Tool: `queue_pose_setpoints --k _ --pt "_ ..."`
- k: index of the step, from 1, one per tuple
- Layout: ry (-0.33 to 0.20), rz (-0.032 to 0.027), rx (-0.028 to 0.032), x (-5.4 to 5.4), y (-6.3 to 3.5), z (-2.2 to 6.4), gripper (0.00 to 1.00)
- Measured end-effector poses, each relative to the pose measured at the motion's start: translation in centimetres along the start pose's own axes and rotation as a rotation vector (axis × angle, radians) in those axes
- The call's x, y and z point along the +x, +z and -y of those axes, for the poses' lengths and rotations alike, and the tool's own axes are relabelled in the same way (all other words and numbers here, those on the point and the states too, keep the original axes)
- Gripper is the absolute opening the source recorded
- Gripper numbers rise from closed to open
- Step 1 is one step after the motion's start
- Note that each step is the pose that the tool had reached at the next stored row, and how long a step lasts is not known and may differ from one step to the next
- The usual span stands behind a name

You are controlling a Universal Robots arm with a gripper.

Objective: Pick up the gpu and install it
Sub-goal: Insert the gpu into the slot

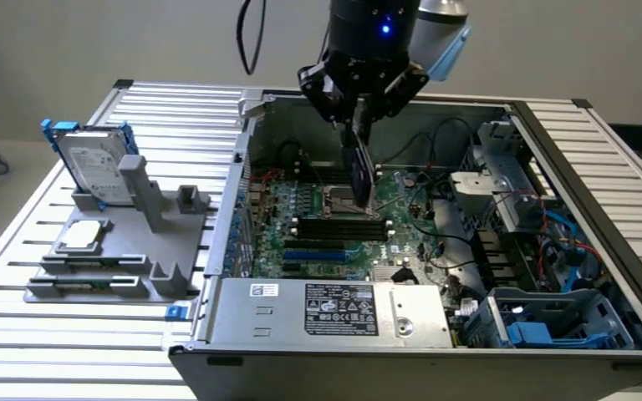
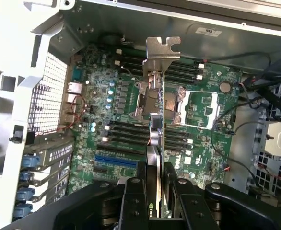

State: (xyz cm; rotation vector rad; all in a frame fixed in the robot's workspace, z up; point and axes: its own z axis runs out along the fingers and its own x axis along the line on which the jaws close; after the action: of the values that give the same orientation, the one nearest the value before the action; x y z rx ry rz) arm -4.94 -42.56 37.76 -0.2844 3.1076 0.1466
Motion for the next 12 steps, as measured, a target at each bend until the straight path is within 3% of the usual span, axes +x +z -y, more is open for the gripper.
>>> queue_pose_setpoints --k 12 --pt "-0.218 -0.0201 -0.0057 0.02 0.78 0.07 0.26"
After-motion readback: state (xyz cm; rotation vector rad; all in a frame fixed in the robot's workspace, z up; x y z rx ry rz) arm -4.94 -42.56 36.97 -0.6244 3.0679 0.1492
